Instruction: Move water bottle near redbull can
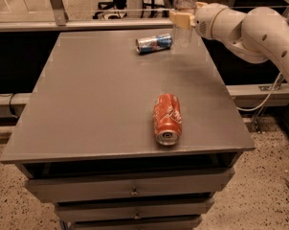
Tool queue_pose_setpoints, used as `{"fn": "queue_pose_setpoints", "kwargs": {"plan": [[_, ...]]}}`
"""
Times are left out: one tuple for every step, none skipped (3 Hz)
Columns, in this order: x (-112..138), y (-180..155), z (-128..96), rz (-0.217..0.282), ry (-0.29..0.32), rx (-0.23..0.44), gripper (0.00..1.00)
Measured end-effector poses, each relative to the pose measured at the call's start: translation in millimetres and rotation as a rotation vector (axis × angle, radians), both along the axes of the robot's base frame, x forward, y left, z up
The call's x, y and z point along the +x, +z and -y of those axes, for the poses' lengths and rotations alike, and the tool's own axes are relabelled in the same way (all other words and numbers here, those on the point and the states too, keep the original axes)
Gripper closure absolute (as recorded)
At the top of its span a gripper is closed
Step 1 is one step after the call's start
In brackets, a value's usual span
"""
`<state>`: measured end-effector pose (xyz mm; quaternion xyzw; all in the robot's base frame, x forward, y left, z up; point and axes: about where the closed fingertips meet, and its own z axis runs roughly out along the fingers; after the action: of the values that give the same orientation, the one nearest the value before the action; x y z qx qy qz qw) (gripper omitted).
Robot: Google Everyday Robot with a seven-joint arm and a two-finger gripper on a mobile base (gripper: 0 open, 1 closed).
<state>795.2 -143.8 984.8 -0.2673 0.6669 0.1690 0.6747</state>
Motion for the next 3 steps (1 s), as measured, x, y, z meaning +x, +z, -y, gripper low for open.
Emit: {"fn": "queue_pose_setpoints", "kwargs": {"plan": [[14.2,-14.7,4.9,-0.024,0.001,0.017,1.00],[26.3,-27.5,7.1,-0.041,0.017,0.027,1.00],[42.0,-41.8,5.6,-0.066,0.050,0.006,0.75]]}}
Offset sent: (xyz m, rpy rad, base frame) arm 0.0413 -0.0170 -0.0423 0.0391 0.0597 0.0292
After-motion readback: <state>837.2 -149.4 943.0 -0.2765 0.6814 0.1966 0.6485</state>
